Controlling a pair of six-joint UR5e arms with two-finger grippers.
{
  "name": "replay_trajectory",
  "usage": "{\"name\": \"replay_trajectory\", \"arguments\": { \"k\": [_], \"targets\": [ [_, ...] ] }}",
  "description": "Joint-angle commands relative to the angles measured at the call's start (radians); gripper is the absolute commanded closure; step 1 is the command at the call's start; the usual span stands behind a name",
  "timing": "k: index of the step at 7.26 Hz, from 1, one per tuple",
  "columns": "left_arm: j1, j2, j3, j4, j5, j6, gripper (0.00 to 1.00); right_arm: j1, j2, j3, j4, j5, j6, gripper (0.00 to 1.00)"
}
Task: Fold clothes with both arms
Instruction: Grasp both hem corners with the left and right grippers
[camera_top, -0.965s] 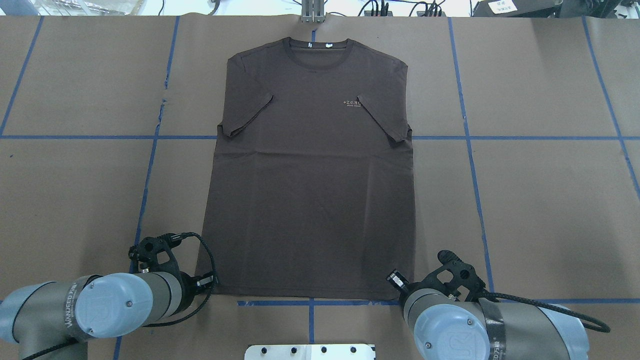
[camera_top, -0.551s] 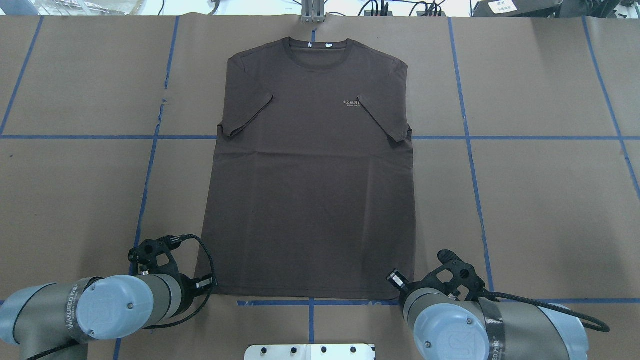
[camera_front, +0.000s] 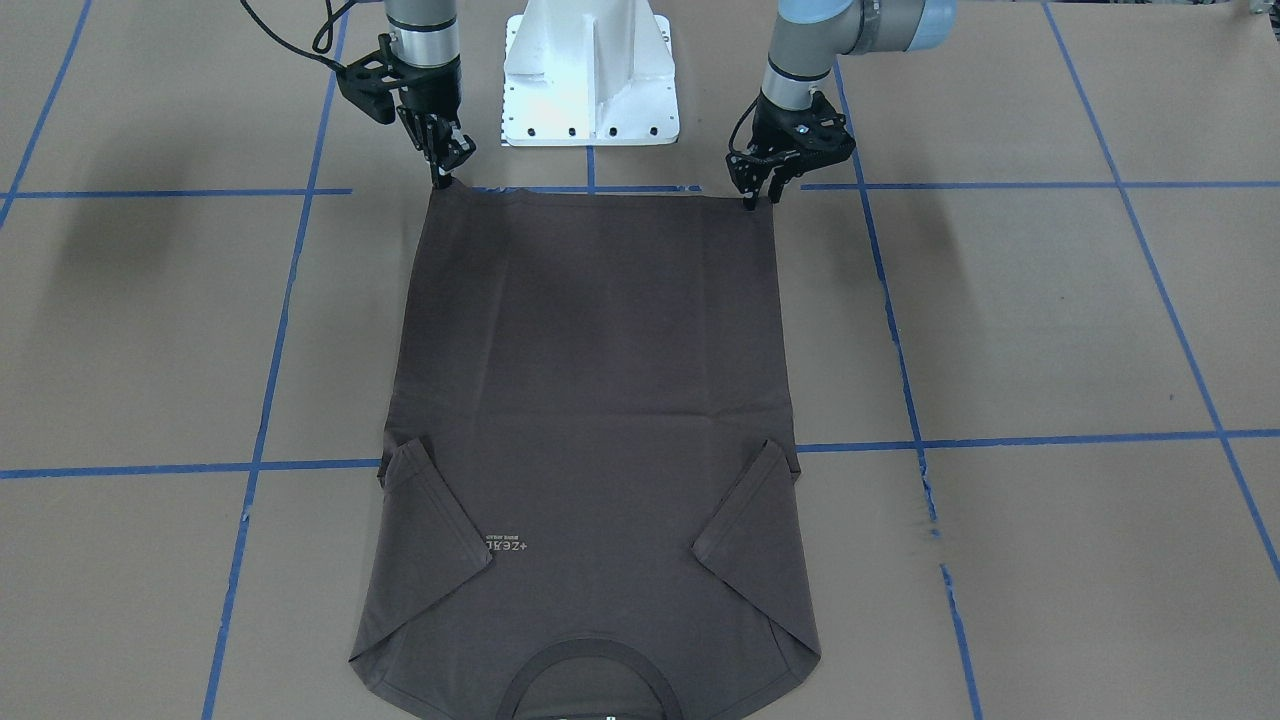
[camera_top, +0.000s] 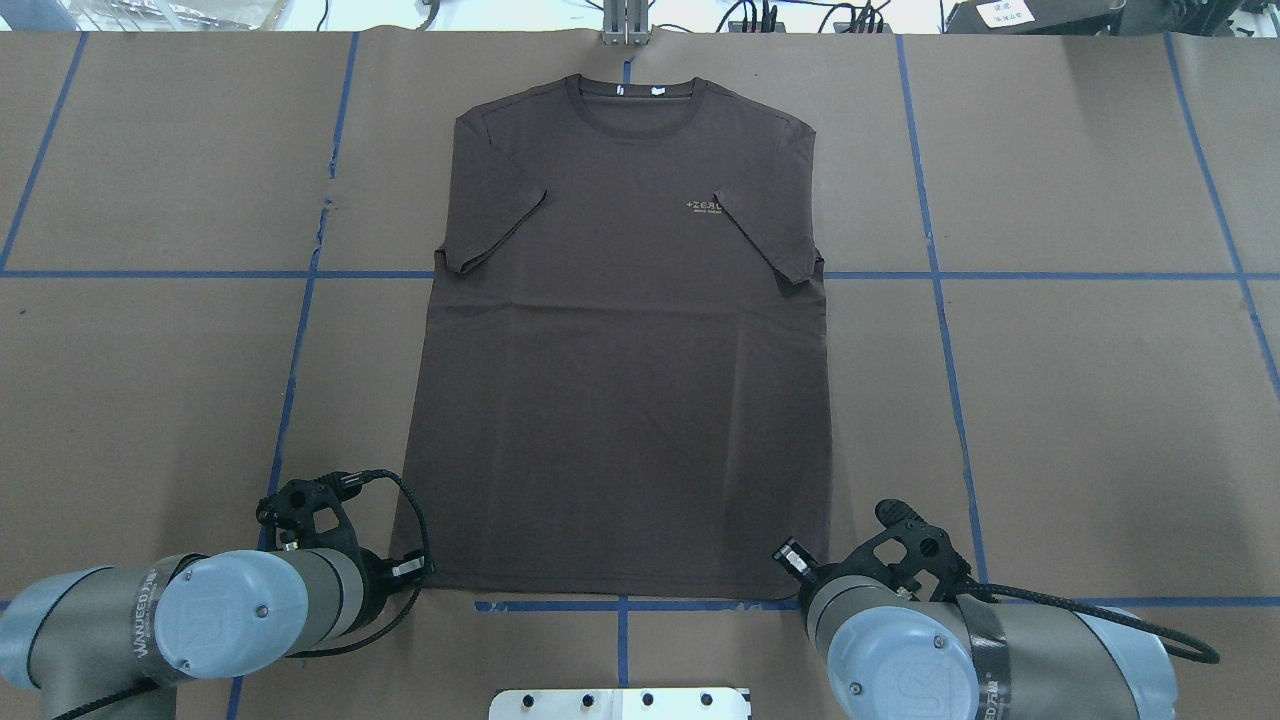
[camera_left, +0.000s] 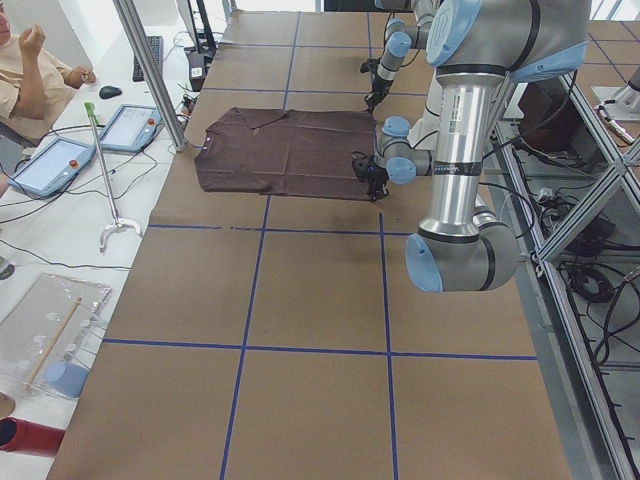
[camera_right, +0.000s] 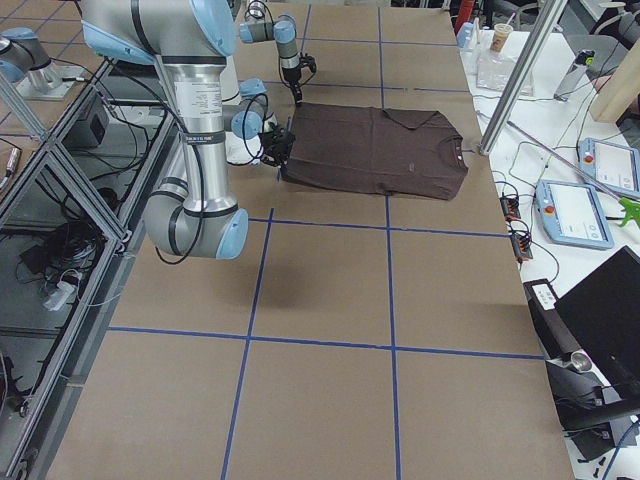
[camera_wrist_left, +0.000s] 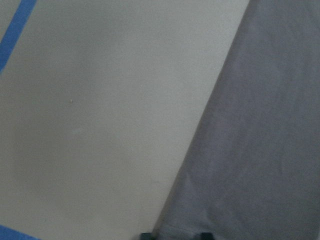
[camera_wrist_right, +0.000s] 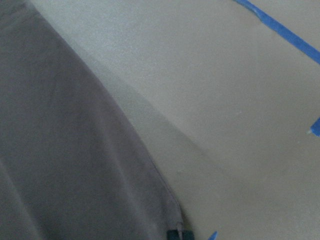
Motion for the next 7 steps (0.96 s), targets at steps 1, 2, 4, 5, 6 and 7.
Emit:
{"name": "replay_trajectory", "arguments": {
  "k": [1, 2, 4, 5, 6, 7],
  "targets": [
    [-0.003, 0.000, -0.046, 0.008, -0.003, 0.000, 1.00, 0.000, 0.000, 0.001, 0.002, 0.000, 0.000, 1.00],
    [0.000, -0.012, -0.057, 0.056, -0.005, 0.000, 1.00, 0.002, 0.000, 0.003, 0.000, 0.000, 0.000, 1.00],
    [0.002, -0.012, -0.152, 0.101, -0.006, -0.002, 1.00, 0.011, -0.018, 0.032, 0.000, 0.018, 0.000, 1.00],
    [0.009, -0.014, -0.179, 0.104, -0.032, -0.002, 1.00, 0.011, -0.058, 0.065, 0.000, 0.020, 0.002, 1.00],
    [0.040, -0.011, -0.222, 0.119, -0.064, -0.012, 1.00, -0.007, -0.092, 0.110, -0.002, 0.028, 0.003, 1.00],
    [0.121, -0.012, -0.224, 0.124, -0.056, -0.175, 1.00, -0.024, -0.106, 0.136, -0.002, 0.029, 0.003, 1.00]
  ]
}}
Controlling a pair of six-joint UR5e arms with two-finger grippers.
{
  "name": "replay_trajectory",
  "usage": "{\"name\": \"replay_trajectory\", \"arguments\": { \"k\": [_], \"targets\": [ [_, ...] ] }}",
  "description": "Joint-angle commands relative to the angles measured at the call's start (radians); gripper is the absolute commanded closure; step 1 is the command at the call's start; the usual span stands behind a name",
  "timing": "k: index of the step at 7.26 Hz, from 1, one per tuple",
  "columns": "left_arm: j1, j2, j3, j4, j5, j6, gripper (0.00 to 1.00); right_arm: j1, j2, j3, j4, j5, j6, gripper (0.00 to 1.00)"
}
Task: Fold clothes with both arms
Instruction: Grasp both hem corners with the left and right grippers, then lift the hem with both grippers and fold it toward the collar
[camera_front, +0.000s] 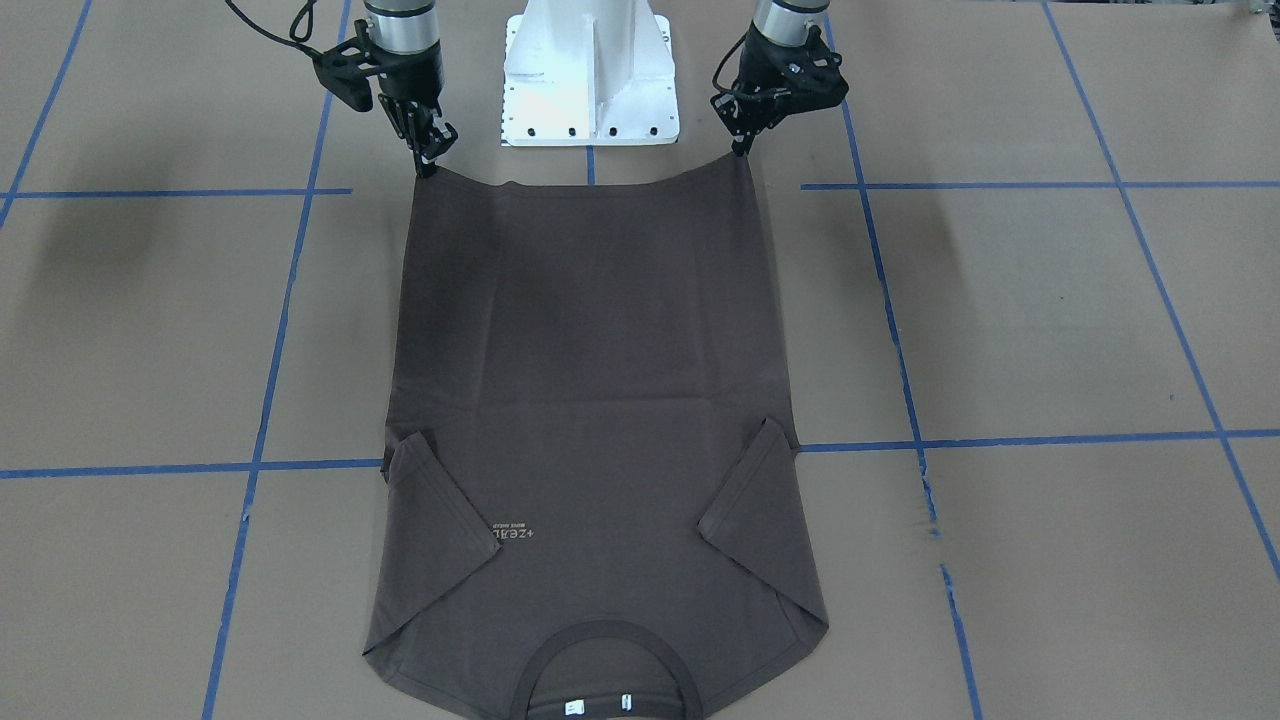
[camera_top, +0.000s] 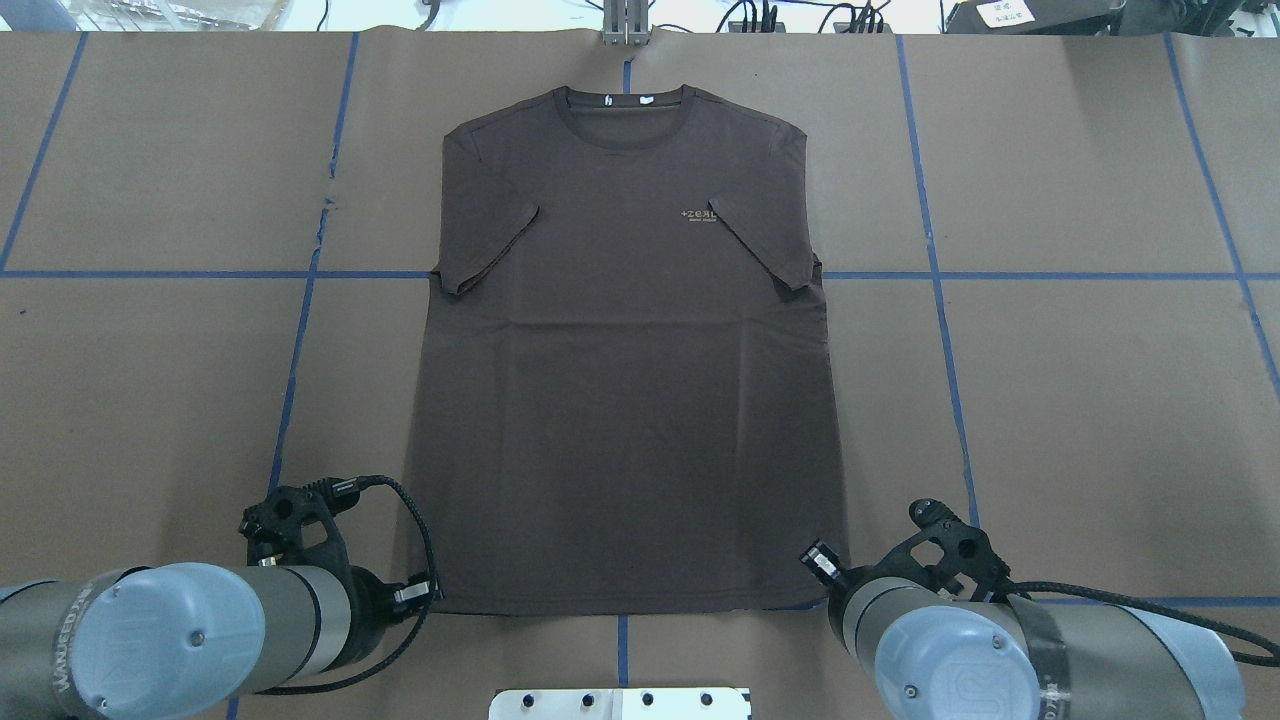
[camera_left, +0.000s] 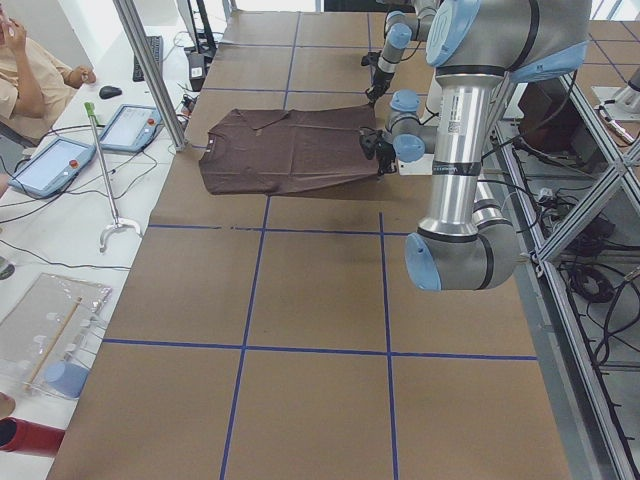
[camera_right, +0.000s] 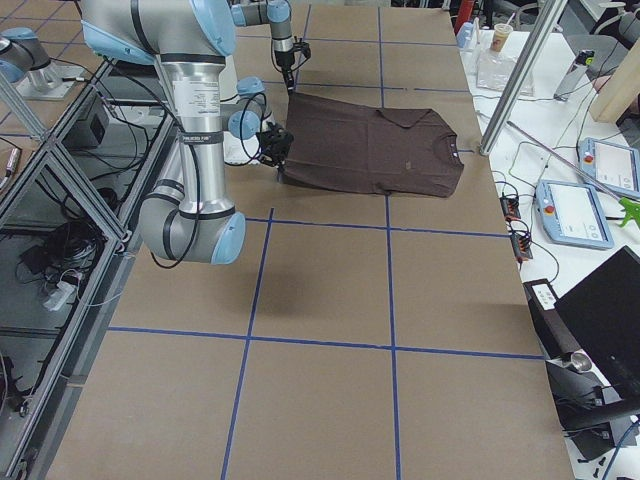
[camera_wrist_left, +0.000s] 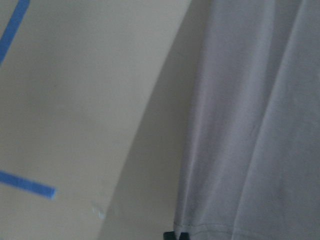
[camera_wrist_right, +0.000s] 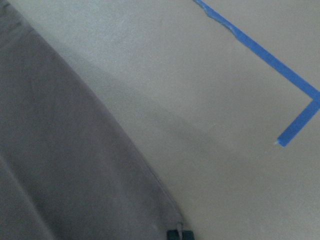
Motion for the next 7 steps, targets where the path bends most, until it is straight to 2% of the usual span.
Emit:
{"name": "replay_trajectory", "arguments": {
  "k": [1, 3, 4, 5, 6, 7],
  "targets": [
    [0.087, -0.003, -0.030, 0.011, -0.005, -0.188, 1.00, -0.027, -0.043, 0.075, -0.001, 0.017, 0.001, 1.00],
    [0.060, -0.012, -0.034, 0.011, -0.008, -0.120, 1.00, 0.022, -0.038, 0.102, -0.001, 0.025, -0.008, 1.00],
    [-0.011, -0.028, -0.030, 0.011, -0.009, -0.056, 1.00, 0.074, -0.024, 0.088, -0.001, 0.037, -0.071, 1.00],
    [-0.109, -0.035, -0.024, 0.009, -0.008, 0.092, 1.00, 0.158, 0.006, 0.061, 0.002, 0.052, -0.172, 1.00],
    [-0.221, -0.058, 0.011, 0.008, -0.014, 0.203, 1.00, 0.253, 0.070, -0.017, 0.004, 0.109, -0.255, 1.00],
    [-0.312, -0.122, 0.116, -0.002, -0.011, 0.272, 1.00, 0.346, 0.156, -0.121, 0.009, 0.164, -0.325, 1.00]
  ]
}}
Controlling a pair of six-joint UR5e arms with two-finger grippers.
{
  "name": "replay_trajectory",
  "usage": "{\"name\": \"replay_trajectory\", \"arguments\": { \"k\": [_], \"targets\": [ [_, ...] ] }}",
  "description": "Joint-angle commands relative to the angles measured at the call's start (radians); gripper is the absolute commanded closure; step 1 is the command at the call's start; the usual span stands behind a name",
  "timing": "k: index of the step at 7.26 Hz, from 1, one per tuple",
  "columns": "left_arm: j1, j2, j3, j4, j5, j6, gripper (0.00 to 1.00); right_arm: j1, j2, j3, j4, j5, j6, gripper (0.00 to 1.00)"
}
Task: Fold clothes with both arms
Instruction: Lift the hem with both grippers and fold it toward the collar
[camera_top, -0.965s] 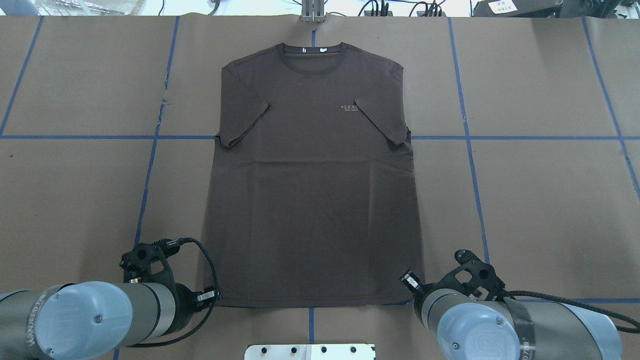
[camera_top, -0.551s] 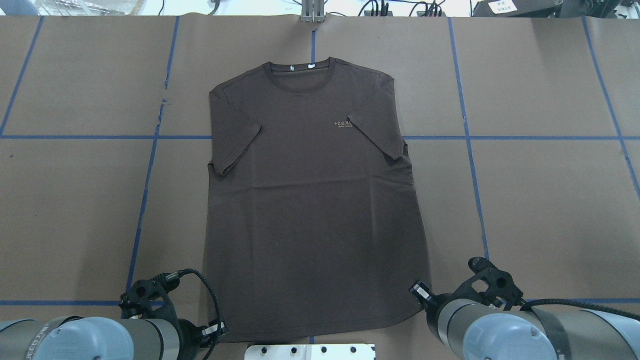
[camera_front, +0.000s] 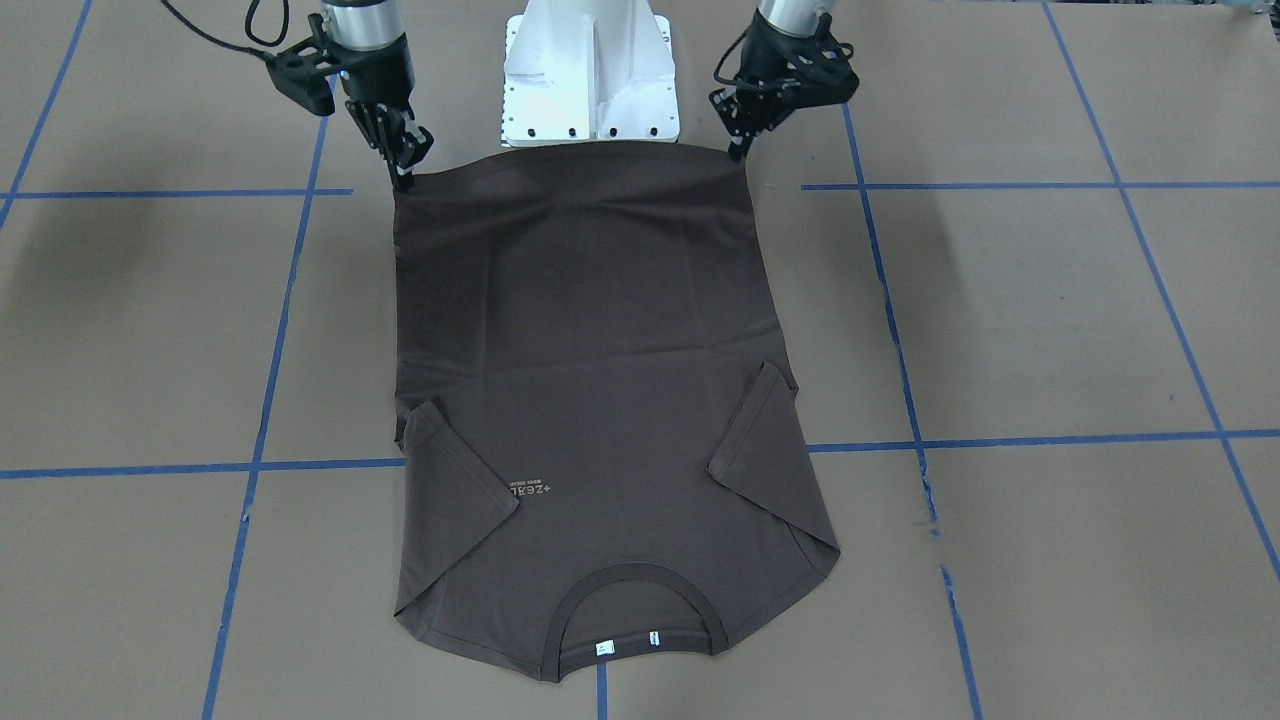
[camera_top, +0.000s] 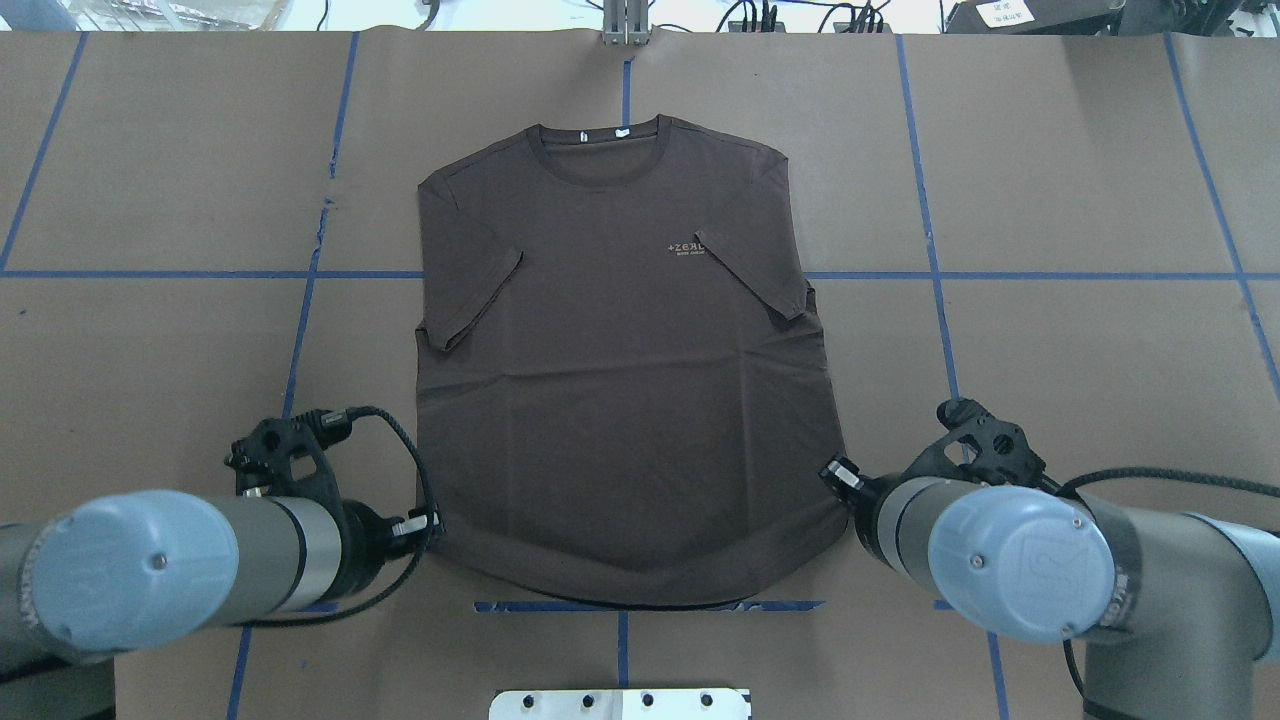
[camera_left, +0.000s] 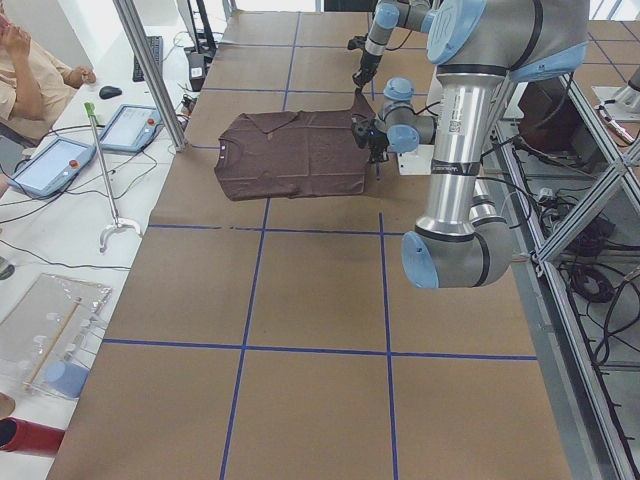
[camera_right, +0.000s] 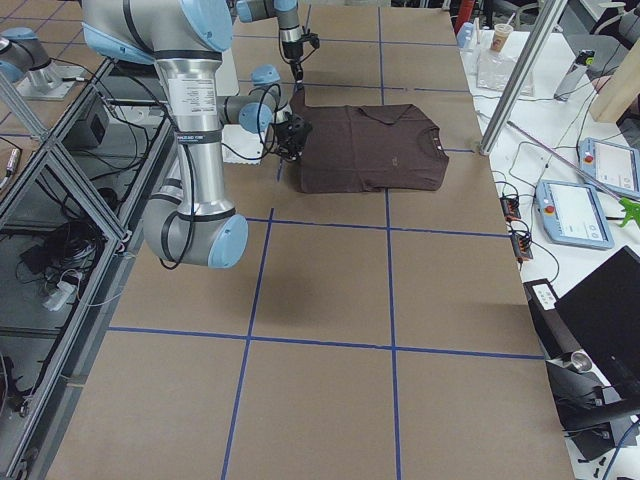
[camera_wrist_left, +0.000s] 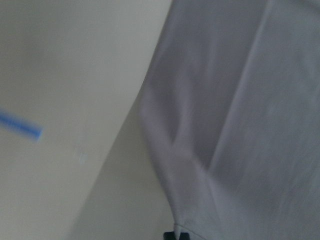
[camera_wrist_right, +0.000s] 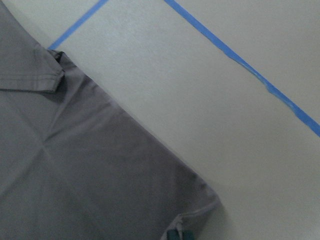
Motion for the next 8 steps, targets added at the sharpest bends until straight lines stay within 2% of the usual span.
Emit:
{"name": "replay_trajectory", "arguments": {
  "k": [1, 2, 4, 6, 8],
  "targets": [
    [-0.219, -0.168, 0.251, -0.037, -0.003, 0.129, 1.00, 0.209, 0.165, -0.217, 0.008, 0.090, -0.187, 1.00],
    [-0.276, -0.229, 0.379, -0.093, -0.004, 0.134, 1.00, 0.275, 0.217, -0.283, 0.008, 0.116, -0.249, 1.00],
    [-0.356, -0.252, 0.531, -0.264, -0.004, 0.169, 1.00, 0.362, 0.333, -0.467, 0.020, 0.134, -0.285, 1.00],
    [-0.414, -0.284, 0.596, -0.269, -0.001, 0.235, 1.00, 0.406, 0.412, -0.702, 0.244, 0.139, -0.292, 1.00],
    [-0.416, -0.356, 0.697, -0.286, 0.003, 0.232, 1.00, 0.425, 0.496, -0.846, 0.267, 0.144, -0.334, 1.00]
  ]
}}
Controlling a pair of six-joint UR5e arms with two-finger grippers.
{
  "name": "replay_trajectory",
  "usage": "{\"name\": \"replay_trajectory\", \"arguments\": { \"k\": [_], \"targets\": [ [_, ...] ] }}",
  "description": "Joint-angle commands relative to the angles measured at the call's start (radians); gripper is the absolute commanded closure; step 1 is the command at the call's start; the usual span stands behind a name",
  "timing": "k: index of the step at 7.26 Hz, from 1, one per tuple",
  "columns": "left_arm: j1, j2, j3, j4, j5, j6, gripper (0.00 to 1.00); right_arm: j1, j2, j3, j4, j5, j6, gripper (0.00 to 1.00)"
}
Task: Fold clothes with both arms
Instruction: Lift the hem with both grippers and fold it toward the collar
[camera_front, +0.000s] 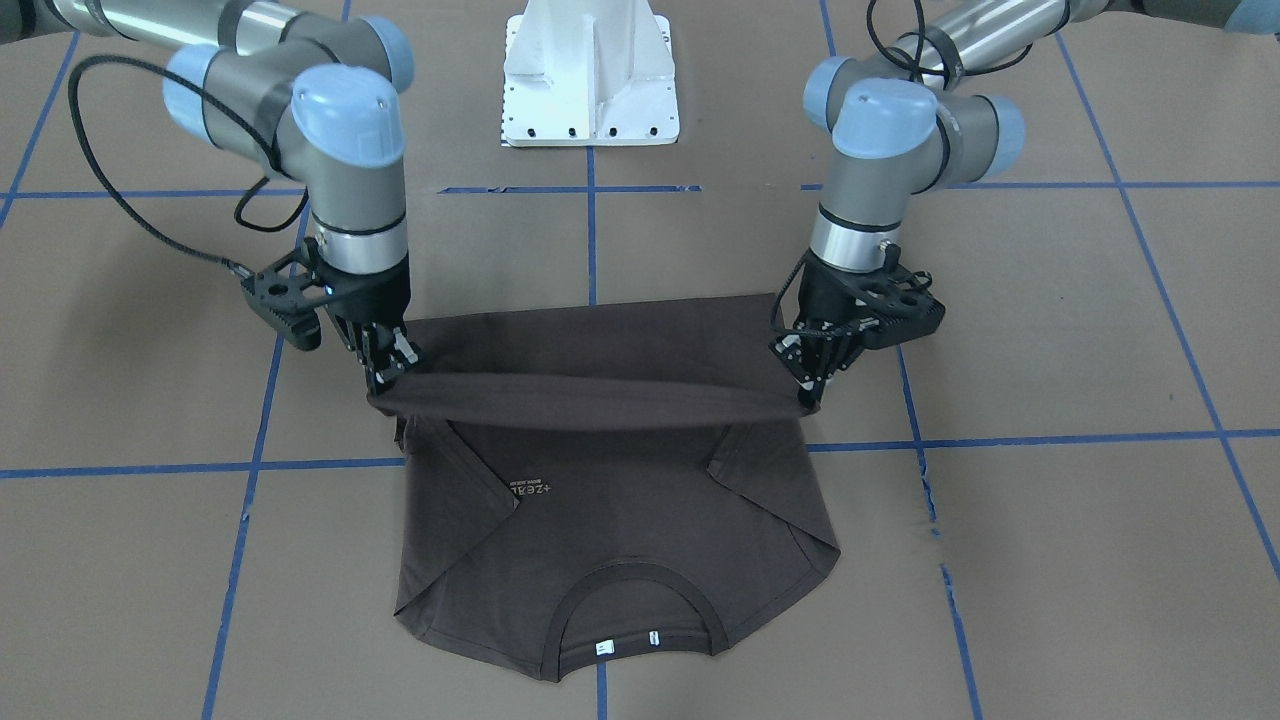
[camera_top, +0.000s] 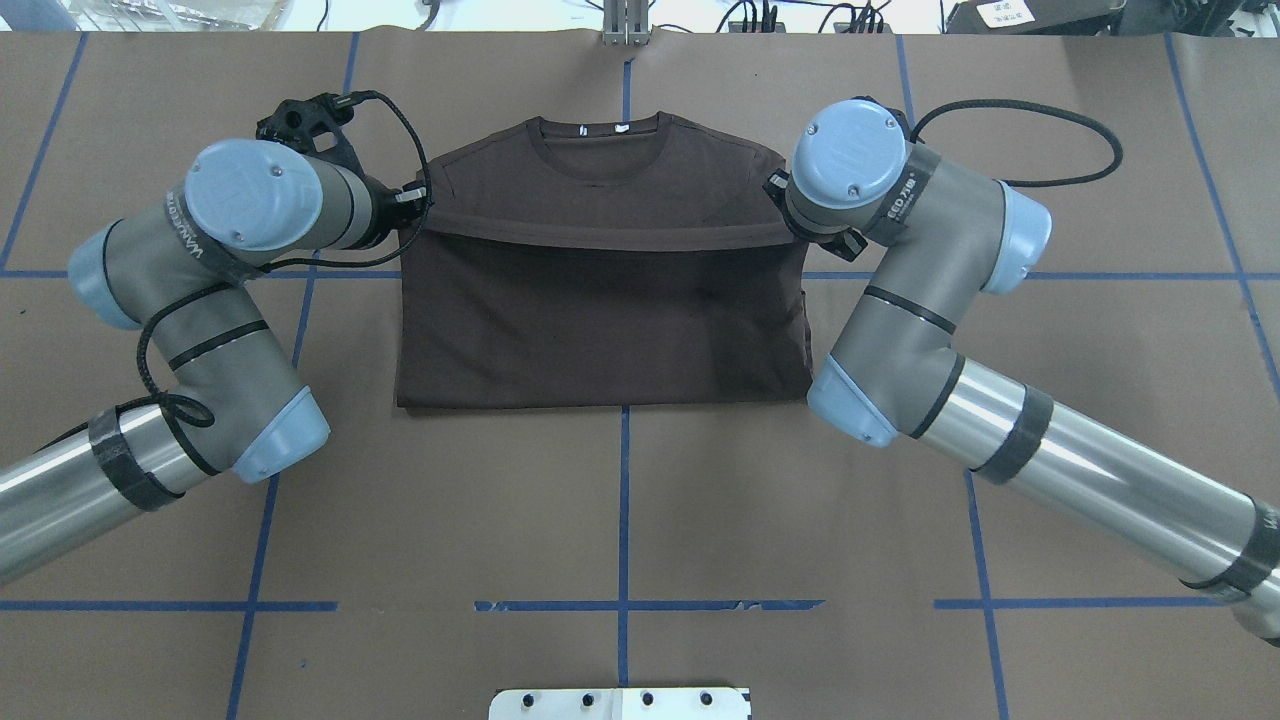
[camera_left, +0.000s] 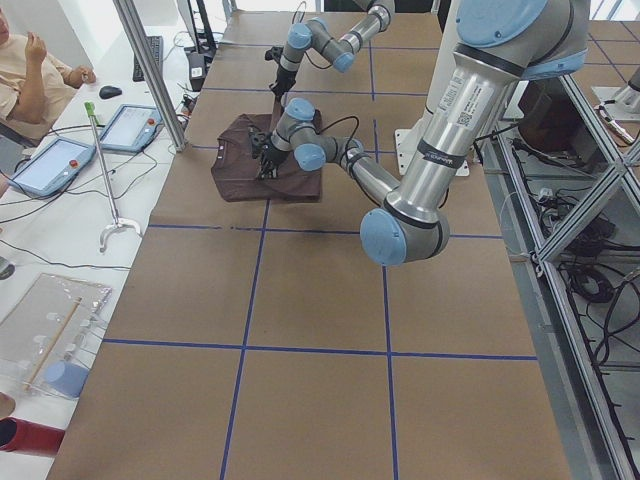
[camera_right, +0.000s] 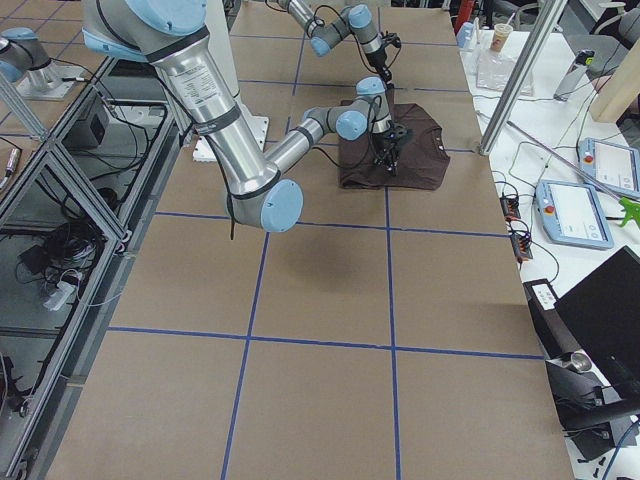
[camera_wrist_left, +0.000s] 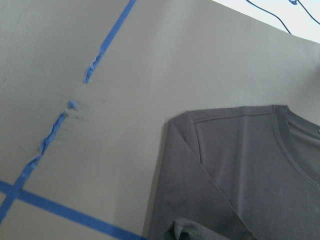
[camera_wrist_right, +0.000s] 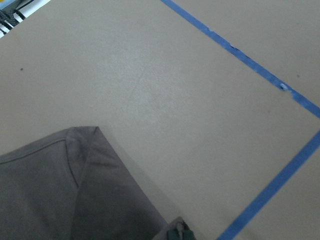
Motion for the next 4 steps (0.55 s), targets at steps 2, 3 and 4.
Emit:
{"name": "replay_trajectory", "arguments": {
  "k": [2, 3, 4],
  "targets": [
    [-0.004, -0.046, 0.165, -0.162, 0.004, 0.003, 1.00, 0.025, 0.092, -0.195, 0.081, 0.003, -0.064, 1.00],
    [-0.006, -0.047, 0.170, -0.165, 0.004, 0.004, 1.00, 0.029, 0.116, -0.234, 0.106, 0.003, -0.065, 1.00],
    [-0.015, -0.047, 0.168, -0.162, 0.004, 0.007, 1.00, 0.052, 0.131, -0.246, 0.112, 0.024, -0.082, 1.00]
  ]
}}
